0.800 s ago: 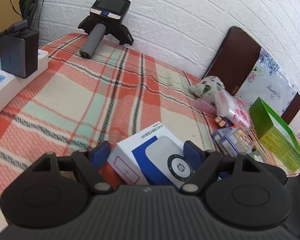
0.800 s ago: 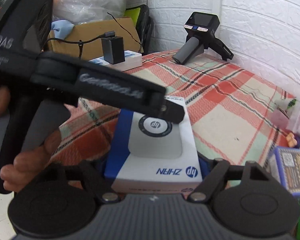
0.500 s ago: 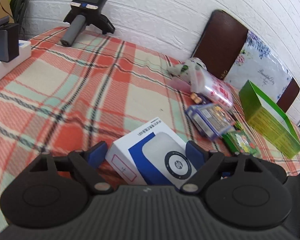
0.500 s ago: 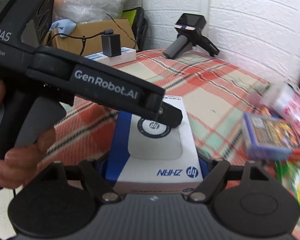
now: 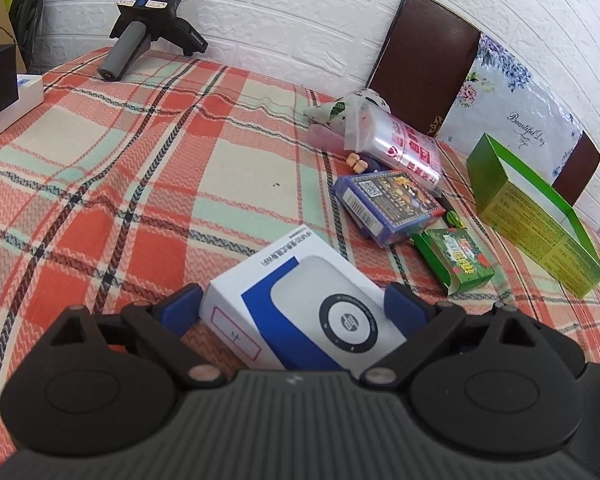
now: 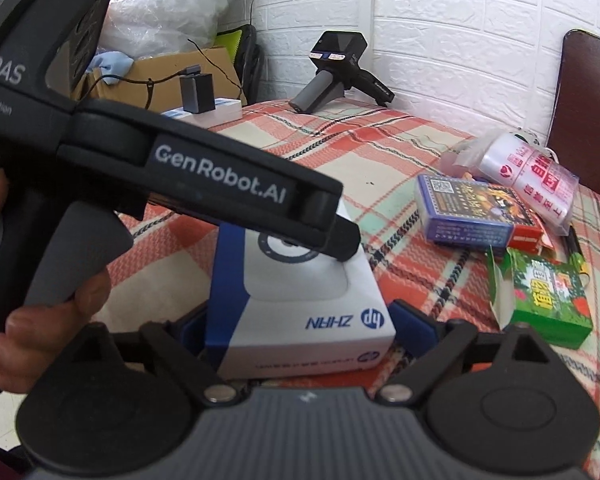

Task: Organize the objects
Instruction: 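Lift the white HP box with both grippers toward the green box, then lower the HP box into the green box and open both grippers, then move both grippers over to the green snack pack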

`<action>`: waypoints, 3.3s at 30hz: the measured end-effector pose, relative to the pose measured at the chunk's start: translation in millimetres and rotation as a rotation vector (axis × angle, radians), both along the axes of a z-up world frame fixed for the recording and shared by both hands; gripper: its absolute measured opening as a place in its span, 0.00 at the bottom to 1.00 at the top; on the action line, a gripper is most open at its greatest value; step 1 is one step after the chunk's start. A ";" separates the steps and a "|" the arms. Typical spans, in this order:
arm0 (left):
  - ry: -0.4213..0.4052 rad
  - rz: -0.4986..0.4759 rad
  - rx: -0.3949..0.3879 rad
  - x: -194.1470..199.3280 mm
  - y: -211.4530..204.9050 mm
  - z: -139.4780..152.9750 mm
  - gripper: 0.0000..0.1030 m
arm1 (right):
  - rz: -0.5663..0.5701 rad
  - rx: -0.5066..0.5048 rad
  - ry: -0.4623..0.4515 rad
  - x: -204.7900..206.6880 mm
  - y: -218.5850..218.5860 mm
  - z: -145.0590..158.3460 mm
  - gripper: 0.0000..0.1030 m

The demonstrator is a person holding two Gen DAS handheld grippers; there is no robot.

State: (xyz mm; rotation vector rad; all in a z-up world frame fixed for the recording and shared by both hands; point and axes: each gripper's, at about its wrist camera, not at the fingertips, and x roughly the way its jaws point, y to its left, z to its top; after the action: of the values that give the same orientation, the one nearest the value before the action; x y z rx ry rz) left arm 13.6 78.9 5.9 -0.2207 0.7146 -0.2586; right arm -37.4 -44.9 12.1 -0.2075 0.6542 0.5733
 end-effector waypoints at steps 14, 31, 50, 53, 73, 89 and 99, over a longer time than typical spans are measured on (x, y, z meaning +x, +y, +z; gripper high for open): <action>0.000 -0.014 -0.064 -7.1 29.2 6.0 0.95 | -0.194 0.058 0.005 -0.8 -47.2 1.9 0.93; 0.080 -0.173 -0.074 -0.6 -17.1 8.5 0.64 | -0.108 0.000 0.032 -5.4 -50.2 1.7 0.77; 0.031 -0.626 0.032 -1.6 -265.7 -1.2 0.78 | -0.579 -0.004 0.010 -70.0 -253.1 0.3 0.81; 0.018 -0.598 0.008 1.4 -269.8 10.2 0.77 | -0.594 0.003 -0.025 -67.0 -258.1 6.5 0.80; -0.137 -0.586 0.032 102.6 -406.2 54.1 0.76 | -0.825 0.002 -0.220 46.3 -367.2 36.7 0.87; -0.226 -0.550 0.076 40.7 -329.6 61.3 0.78 | -0.920 0.076 -0.332 -23.7 -315.3 40.2 0.91; -0.093 -0.473 0.183 10.4 -258.6 11.0 0.78 | -0.781 0.024 -0.082 -33.2 -267.3 11.3 0.51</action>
State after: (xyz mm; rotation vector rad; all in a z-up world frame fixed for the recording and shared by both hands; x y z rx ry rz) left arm 23.9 -179.7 16.8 0.1393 0.6869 -0.6466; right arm -70.6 -312.2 23.4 0.0555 0.5919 -0.1778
